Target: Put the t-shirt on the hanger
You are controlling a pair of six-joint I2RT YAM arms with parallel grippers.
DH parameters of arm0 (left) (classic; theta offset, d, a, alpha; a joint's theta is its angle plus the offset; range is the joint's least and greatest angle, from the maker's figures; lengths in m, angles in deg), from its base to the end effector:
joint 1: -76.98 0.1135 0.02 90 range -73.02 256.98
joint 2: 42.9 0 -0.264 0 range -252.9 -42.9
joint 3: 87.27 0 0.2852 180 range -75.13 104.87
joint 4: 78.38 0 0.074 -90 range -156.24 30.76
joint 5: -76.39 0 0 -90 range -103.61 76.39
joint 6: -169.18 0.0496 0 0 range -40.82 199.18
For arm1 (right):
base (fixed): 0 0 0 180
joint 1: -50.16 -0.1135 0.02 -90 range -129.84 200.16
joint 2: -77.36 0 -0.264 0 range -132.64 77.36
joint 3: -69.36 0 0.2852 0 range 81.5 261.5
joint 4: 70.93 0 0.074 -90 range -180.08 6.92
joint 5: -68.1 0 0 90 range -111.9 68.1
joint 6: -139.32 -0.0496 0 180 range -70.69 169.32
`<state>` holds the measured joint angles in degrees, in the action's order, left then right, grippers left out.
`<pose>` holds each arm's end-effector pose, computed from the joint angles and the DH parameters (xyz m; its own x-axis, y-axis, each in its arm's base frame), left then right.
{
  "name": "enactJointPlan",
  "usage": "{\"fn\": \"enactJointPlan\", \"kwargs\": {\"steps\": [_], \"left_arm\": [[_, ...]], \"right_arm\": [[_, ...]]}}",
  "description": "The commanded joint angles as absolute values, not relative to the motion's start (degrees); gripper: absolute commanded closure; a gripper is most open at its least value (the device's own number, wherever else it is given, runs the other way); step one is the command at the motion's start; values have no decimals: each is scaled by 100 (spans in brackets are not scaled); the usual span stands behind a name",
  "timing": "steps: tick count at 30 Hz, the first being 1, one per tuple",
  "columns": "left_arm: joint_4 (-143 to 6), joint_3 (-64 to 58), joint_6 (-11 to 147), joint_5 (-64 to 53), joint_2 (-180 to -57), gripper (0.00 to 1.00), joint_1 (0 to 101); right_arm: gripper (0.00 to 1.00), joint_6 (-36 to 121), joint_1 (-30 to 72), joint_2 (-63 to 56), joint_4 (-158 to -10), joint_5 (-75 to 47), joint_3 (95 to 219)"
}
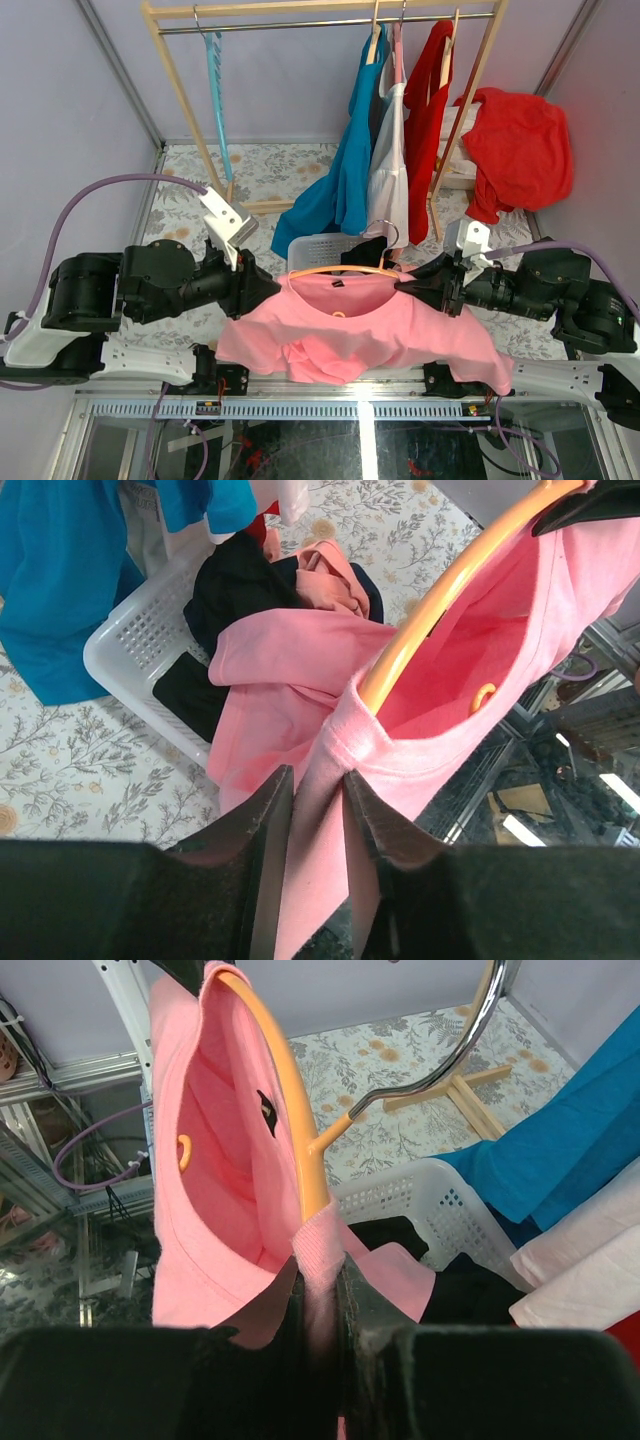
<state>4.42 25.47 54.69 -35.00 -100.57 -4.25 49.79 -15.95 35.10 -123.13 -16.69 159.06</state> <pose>0.0405 -0.1440 0.5145 -0.4256 0.2274 -0.8759 0.7632 0.6102 -0.2125 0.0528 0.1303 0.4909 -0.0258 -0.0785 -0.9966 -0.9474 0.3199 -0.0006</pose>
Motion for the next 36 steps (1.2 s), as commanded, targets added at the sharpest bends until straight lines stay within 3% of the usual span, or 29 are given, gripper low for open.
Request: {"fn": "enactJointPlan", "kwargs": {"steps": [1, 11, 13, 17, 26, 33, 36], "left_arm": [[232, 2697, 5583, -3506, -10121, 79, -392], [267, 3029, 5650, -3541, -10269, 100, -397], [256, 3042, 5671, -3524, -10292, 100, -395], [184, 3030, 5708, -3463, -10319, 89, -394], [37, 2982, 5756, -3409, -10463, 83, -389], [48, 2857, 5718, -3525, -10315, 64, -390], [56, 2788, 5696, -3562, -10229, 61, -395]], "right_arm": [[100, 4898, -1588, 3582, -11793, -1637, 15975], [100, 4890, -1585, 3546, -11747, -1602, 15947], [100, 4890, -1585, 3548, -11728, -1597, 15930], [100, 4888, -1593, 3514, -11707, -1578, 15950], [100, 4906, -1585, 3391, -11635, -1529, 15999], [100, 4916, -1585, 3434, -11661, -1546, 15991], [100, 4921, -1592, 3454, -11657, -1557, 15975]]}}
